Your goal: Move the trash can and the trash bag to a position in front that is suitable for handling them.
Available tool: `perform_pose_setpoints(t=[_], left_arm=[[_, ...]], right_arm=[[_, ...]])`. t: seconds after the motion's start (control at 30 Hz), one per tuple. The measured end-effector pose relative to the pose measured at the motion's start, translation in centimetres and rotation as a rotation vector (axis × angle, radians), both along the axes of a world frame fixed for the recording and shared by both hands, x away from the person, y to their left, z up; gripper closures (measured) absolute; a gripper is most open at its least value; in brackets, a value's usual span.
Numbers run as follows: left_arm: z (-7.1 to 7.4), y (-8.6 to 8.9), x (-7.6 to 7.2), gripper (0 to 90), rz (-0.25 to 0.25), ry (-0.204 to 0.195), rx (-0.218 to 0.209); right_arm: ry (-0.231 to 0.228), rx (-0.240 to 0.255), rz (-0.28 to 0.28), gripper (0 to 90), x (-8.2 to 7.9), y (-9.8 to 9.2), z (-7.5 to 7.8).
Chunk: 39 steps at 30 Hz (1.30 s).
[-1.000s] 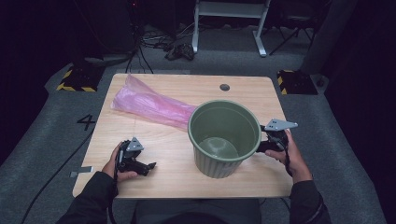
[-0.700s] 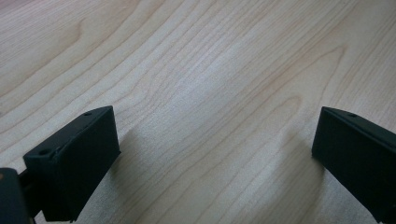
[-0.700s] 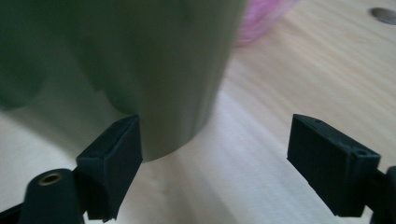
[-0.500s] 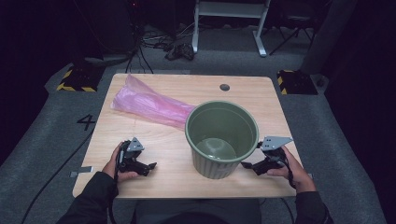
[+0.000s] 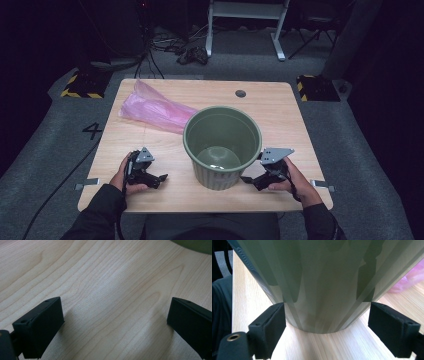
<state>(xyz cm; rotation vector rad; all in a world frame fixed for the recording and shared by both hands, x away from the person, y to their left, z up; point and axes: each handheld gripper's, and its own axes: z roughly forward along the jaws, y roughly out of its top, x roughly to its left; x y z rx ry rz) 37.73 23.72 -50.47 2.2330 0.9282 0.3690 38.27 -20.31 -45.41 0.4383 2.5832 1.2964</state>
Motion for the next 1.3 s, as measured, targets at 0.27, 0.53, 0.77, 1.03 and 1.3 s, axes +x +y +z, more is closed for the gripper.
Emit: perform_pose_setpoints(t=[0.27, 0.53, 0.77, 1.03, 1.3], left_arm=[[0.0, -0.1, 0.0, 0.4, -0.003, 0.003, 0.003], [0.0, -0.2, -0.1, 0.4, -0.01, 0.002, 0.002], [0.0, -0.2, 0.0, 0.4, -0.013, 0.0, 0.004], [0.0, -0.2, 0.0, 0.4, -0.015, -0.002, 0.006], [0.0, -0.2, 0.0, 0.4, -0.014, 0.0, 0.004]], right_arm=[[-0.012, 0.018, 0.003, 14.9, 0.1, 3.0, -0.2], [-0.032, 0.014, 0.005, 15.1, 0.5, 5.4, -0.3], [-0.042, 0.008, 0.009, 15.3, 0.9, 6.7, -0.4], [-0.061, -0.014, -0.003, 18.5, 1.4, 6.5, -0.7], [-0.034, -0.071, -0.098, 19.0, 3.3, 3.9, -1.8]])
